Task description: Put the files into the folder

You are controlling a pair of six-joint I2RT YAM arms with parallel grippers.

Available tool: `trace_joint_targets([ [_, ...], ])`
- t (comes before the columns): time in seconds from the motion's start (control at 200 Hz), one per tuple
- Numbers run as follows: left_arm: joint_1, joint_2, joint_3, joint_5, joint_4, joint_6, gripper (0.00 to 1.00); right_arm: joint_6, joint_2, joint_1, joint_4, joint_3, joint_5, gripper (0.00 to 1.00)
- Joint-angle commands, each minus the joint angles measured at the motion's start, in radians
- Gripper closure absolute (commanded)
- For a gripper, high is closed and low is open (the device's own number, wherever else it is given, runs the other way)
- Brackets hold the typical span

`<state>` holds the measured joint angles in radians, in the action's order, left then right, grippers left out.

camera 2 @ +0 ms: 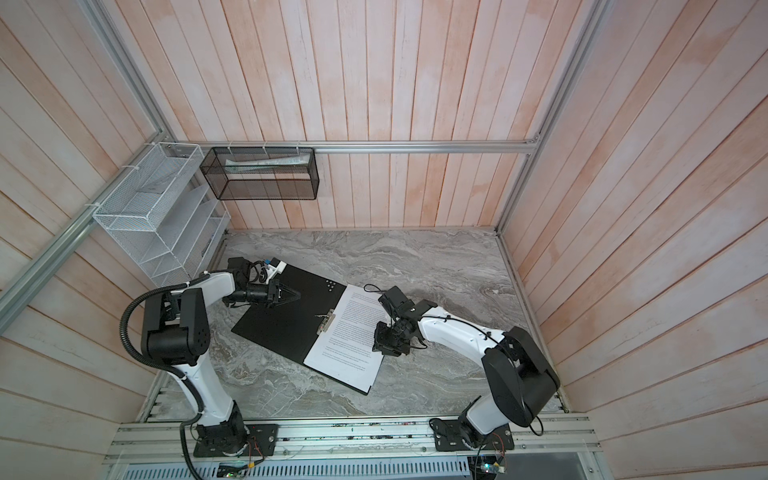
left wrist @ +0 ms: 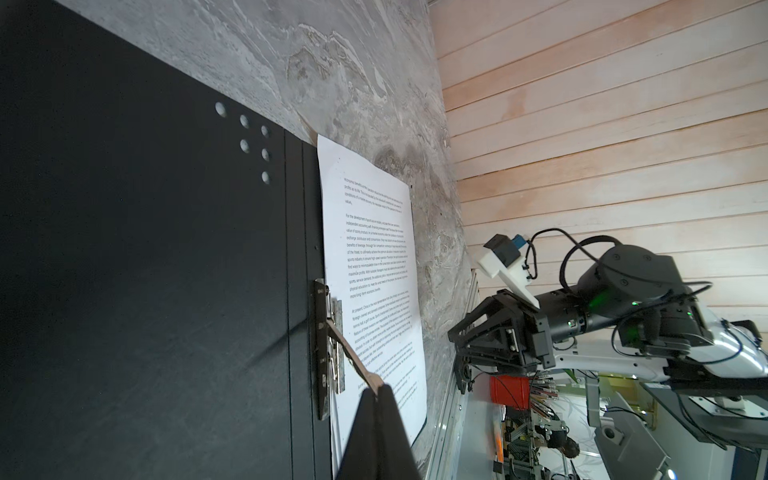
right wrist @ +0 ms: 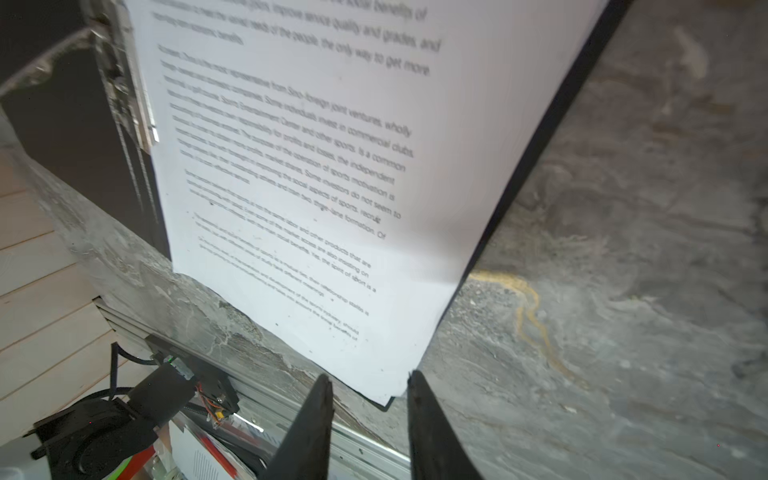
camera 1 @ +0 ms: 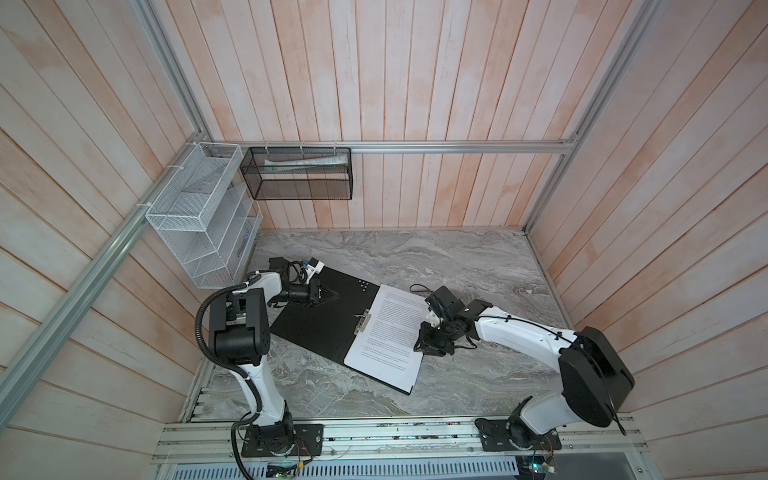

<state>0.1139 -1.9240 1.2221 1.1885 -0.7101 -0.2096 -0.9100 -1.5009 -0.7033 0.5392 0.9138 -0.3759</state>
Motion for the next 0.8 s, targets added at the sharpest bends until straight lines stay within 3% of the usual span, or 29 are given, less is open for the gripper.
trace_joint_targets([
  [0.0,0.004,-0.011,-0.013,-0.01,-0.004,-0.016,1.0,-0.033,0.0,0.026,-0.072,-0.047,-0.022,0.68],
  [0.34,0.029,-0.012,0.001,-0.005,-0.023,-0.022,1.0,-0.007,-0.02,0.104,-0.163,-0.133,-0.065,0.68],
  [0.795,0.041,-0.011,0.003,0.0,-0.042,-0.029,1.0,0.062,-0.167,0.168,-0.206,-0.087,-0.112,0.67],
])
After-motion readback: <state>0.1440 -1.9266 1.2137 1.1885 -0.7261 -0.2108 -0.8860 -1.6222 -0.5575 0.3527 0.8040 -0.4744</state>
